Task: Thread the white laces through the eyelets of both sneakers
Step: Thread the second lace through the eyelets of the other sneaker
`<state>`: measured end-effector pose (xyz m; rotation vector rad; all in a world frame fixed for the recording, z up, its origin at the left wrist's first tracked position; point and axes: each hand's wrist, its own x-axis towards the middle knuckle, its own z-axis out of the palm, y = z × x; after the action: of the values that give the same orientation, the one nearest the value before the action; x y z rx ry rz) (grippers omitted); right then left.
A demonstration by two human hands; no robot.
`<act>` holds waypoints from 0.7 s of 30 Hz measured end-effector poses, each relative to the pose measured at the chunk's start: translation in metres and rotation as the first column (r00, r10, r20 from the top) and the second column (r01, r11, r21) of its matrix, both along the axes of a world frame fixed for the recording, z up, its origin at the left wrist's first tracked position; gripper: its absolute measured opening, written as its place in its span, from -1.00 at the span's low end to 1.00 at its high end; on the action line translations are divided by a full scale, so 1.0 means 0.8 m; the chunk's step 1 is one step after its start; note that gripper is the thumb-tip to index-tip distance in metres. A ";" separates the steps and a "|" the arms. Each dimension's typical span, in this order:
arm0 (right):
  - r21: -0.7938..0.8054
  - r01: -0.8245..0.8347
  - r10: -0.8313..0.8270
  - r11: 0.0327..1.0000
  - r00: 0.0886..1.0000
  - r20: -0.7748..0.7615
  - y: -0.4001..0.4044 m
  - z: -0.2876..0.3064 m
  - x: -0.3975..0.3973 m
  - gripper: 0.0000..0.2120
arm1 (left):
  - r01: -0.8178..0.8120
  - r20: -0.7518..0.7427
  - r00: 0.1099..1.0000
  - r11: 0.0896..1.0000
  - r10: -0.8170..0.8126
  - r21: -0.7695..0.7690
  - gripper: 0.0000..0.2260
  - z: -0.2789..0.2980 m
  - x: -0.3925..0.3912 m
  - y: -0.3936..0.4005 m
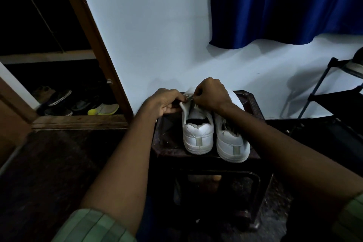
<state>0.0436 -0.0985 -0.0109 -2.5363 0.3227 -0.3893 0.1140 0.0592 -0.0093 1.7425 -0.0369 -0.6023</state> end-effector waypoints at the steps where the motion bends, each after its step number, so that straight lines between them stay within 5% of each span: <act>1: 0.006 -0.008 0.008 1.000 1.000 0.004 0.000 -0.001 0.000 -0.88 | 0.003 -0.002 1.000 1.000 -0.003 -0.006 -0.70 0.000 -0.001 0.000; 11: 0.066 -0.083 0.079 0.994 0.995 0.059 -0.002 -0.003 0.001 -0.81 | 0.057 -0.035 0.998 0.998 -0.059 -0.034 -0.71 -0.006 -0.001 0.004; 14: 0.061 -0.113 0.109 0.992 0.992 0.062 -0.004 -0.002 0.002 -0.76 | 0.040 0.028 0.999 0.999 -0.040 -0.004 -0.68 -0.009 -0.004 -0.002; 17: 0.034 -0.165 0.164 0.986 0.986 0.034 -0.005 -0.002 0.004 -0.81 | 0.036 0.103 0.994 0.997 -0.043 0.073 -0.94 -0.005 -0.012 -0.010; 21: 0.057 -0.172 0.171 0.983 0.985 0.028 -0.008 0.000 0.007 -0.77 | -0.055 0.208 0.978 0.990 0.027 0.127 -0.91 0.003 -0.008 -0.007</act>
<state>0.0491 -0.1046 -0.0105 -2.4768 0.1039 -0.3364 0.1076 0.0536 -0.0070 1.9248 -0.1073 -0.3993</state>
